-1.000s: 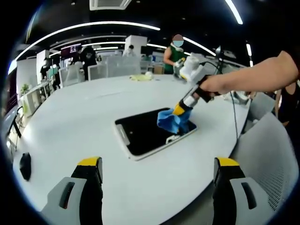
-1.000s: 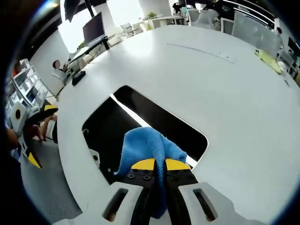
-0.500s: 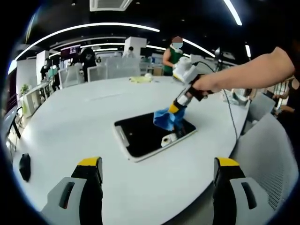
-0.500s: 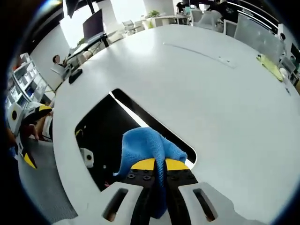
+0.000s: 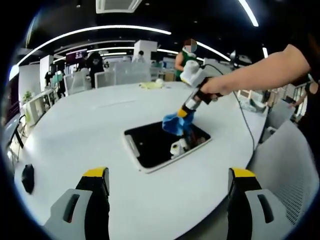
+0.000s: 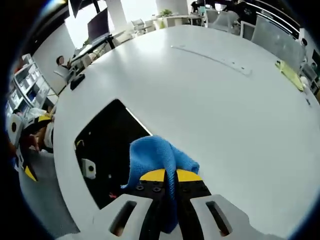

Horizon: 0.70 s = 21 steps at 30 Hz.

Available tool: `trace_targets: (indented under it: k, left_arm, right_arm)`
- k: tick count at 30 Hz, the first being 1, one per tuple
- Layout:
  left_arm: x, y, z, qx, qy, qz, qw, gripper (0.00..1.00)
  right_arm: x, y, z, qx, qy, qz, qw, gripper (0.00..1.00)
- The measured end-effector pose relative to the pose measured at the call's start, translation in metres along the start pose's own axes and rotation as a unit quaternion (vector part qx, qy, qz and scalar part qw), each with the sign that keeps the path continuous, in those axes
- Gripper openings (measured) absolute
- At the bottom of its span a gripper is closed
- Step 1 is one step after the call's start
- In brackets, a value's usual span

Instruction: Wipe the mirror surface with the cleaning cloth until all visible marks leave the cleaned area.

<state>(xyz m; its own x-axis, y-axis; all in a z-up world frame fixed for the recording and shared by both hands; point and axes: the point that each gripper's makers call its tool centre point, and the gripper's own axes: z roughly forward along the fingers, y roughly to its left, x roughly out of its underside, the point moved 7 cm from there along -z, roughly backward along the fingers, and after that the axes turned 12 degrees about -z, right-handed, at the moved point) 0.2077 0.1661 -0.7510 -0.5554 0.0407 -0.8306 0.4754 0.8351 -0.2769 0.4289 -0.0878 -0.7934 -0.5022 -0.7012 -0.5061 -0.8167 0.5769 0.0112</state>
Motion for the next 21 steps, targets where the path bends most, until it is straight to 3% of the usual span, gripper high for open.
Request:
trace_targets:
  k: [5, 8, 21]
  left_arm:
    - [0.0002, -0.0002, 0.0002, 0.000, 0.002, 0.000, 1.0000, 0.99]
    - [-0.0001, -0.0003, 0.0001, -0.001, 0.002, 0.000, 1.0000, 0.99]
    - [-0.0010, -0.0002, -0.0004, -0.001, -0.002, -0.005, 1.0000, 0.99]
  right_arm:
    - [0.0026, 0.0037, -0.0010, 0.009, -0.010, -0.010, 0.9999, 0.01]
    - [0.0025, 0.0072, 0.0001, 0.036, -0.017, -0.061, 0.9973, 0.01]
    - [0.0046, 0.0083, -0.0001, 0.043, -0.027, -0.047, 0.9976, 0.01]
